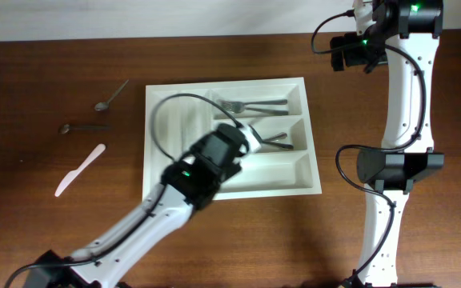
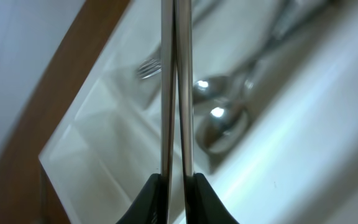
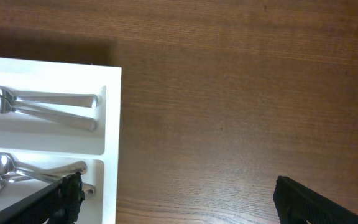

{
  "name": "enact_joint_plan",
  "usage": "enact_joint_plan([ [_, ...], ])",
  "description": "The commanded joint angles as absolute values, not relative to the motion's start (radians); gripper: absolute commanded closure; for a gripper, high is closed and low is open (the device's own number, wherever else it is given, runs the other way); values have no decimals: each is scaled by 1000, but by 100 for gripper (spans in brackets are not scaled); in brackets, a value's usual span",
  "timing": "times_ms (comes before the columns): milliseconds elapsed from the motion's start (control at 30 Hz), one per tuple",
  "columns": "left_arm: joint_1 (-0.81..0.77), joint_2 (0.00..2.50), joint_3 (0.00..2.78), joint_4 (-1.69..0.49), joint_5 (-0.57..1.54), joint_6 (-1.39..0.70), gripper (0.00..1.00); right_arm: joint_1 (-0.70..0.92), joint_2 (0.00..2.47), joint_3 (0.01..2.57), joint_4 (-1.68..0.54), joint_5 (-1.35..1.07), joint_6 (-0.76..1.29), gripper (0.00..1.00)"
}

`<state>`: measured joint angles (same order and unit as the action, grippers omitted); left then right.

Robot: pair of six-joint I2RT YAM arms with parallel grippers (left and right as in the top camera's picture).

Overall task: Pack container
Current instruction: 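Lift the tongs and carry them over the tray's bottom compartment, then lower the tongs into the bottom compartment and open the left gripper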

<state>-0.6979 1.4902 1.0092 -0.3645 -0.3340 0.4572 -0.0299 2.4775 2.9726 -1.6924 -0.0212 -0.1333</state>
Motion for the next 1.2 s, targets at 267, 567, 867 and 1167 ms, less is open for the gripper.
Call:
enact_joint_plan([
  [267,-810,1553,1022,-447,-408,713,98,-27,2447,2983,-1698,-31,-129,1],
  [567,-810,1609,1021,-491,-366,758,98,-27,2447,2983,-1698,-31,-129,1],
  [867,-810,1651,1020,-490,-305,758,98,-27,2447,2983,-1698,-31,-129,1],
  [1167,-810,1676,1018,-493,-268,758,98,-27,2447,2983,-1699,-31,-129,1],
])
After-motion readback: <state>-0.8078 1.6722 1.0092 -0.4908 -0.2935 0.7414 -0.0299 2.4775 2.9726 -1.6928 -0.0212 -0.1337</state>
